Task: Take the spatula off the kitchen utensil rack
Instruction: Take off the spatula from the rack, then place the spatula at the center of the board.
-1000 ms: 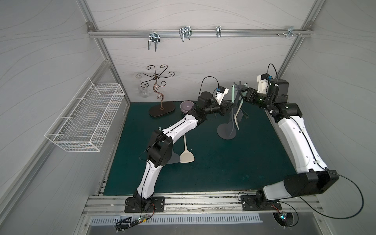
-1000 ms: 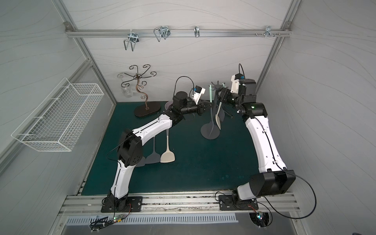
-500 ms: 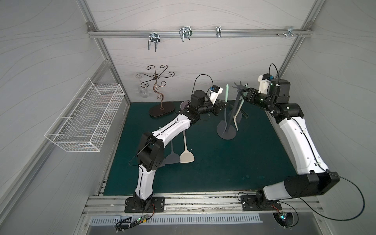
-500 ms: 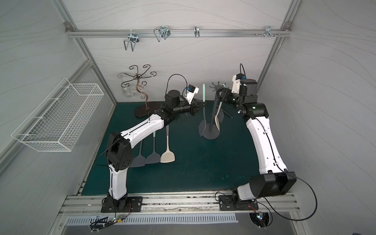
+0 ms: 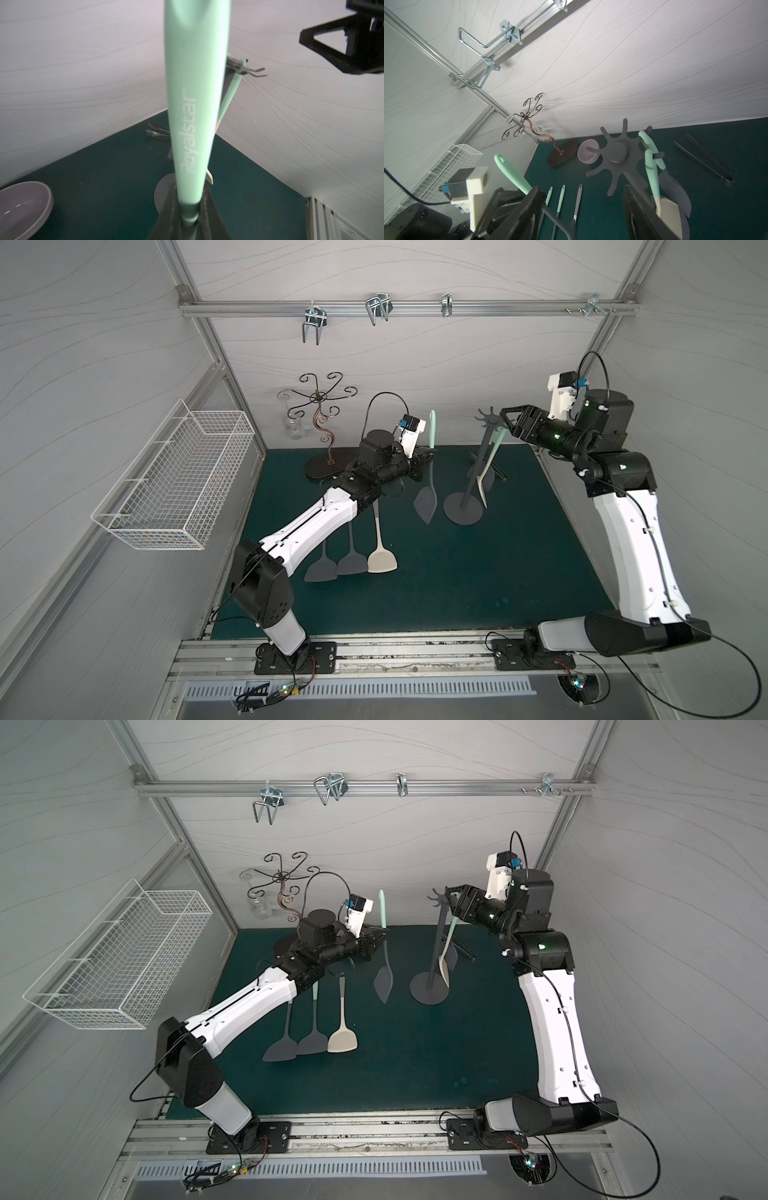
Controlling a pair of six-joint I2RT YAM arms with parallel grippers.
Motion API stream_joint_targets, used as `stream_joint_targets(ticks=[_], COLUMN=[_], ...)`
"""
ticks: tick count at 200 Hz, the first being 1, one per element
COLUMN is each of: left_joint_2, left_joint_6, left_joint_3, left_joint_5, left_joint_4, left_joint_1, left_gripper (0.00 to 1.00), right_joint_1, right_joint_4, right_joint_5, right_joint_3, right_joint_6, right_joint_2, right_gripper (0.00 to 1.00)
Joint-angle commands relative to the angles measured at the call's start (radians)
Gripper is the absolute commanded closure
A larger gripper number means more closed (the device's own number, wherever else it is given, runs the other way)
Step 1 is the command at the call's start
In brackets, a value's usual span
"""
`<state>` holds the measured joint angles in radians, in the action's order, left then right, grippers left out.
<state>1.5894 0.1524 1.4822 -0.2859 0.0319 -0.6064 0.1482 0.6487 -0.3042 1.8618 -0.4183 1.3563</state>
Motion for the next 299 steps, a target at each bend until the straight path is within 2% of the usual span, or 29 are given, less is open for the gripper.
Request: stream_joint_targets(ticks=[1, 24, 46, 64, 94, 126, 147, 163, 186, 214, 241, 263, 299], left_joint_2=[-0.094, -0.174, -0.204, -0.201, -0.138, -0.043, -0.014, 0.015, 0.123, 0.274, 0.372, 0.348, 0.342], left_joint_6=[0.006, 0.026, 0.048, 0.028, -0.108, -0.165, -0.201, -0.261, -0.321, -0.313, -0.288, -0.26, -0.248], left_joint_3=[-0.018, -0.047, -0.006, 0.049, 0.144, 0.181, 0.159, 0.168, 0.249, 0.348, 0.39, 0.316, 0.236], left_joint_5=[0.14, 0.261, 0.386, 0.418, 0.391, 0.132, 0.09, 0.117, 0.165, 0.222, 0.293, 0.302, 0.351], left_joint_4=[-0.029, -0.119, -0.31, -0.483, -0.786, -1.003, -1.026, -1.053, -1.165, -1.267, -1.303, -1.231, -1.159], left_joint_1=[0.005, 0.005, 0.017, 0.041, 0.112, 0.312, 0.391, 0.412, 0.45, 0.511, 0.557, 0.6, 0.638], left_gripper=[1.0, 1.0, 1.0, 1.0, 1.0, 1.0, 1.0, 1.0, 1.0, 1.0, 1.0, 1.0, 1.0], right_joint_1=[-0.003, -0.003, 0.0, 0.014, 0.096, 0.222, 0.292, 0.347, 0.398, 0.454, 0.522, 0.593, 0.675], right_joint_4=[0.062, 0.086, 0.116, 0.138, 0.151, 0.15, 0.152, 0.136, 0.13, 0.103, 0.066, 0.054, -0.002], right_joint_5=[-0.019, -0.009, -0.017, -0.018, 0.026, 0.109, 0.149, 0.176, 0.187, 0.175, 0.196, 0.24, 0.24], right_joint_3=[0.008, -0.037, -0.087, -0.139, -0.267, -0.417, -0.519, -0.615, -0.746, -0.832, -0.861, -0.856, -0.854], right_joint_6=[0.005, 0.015, 0.025, 0.036, 0.052, 0.064, 0.066, 0.065, 0.053, 0.029, 0.021, 0.016, 0.012], right_joint_2=[-0.058, -0.117, -0.167, -0.208, -0.302, -0.38, -0.419, -0.455, -0.507, -0.523, -0.454, -0.363, -0.255], right_gripper=[0.36, 0.36, 0.36, 0.37, 0.38, 0.4, 0.41, 0.42, 0.42, 0.42, 0.42, 0.42, 0.41])
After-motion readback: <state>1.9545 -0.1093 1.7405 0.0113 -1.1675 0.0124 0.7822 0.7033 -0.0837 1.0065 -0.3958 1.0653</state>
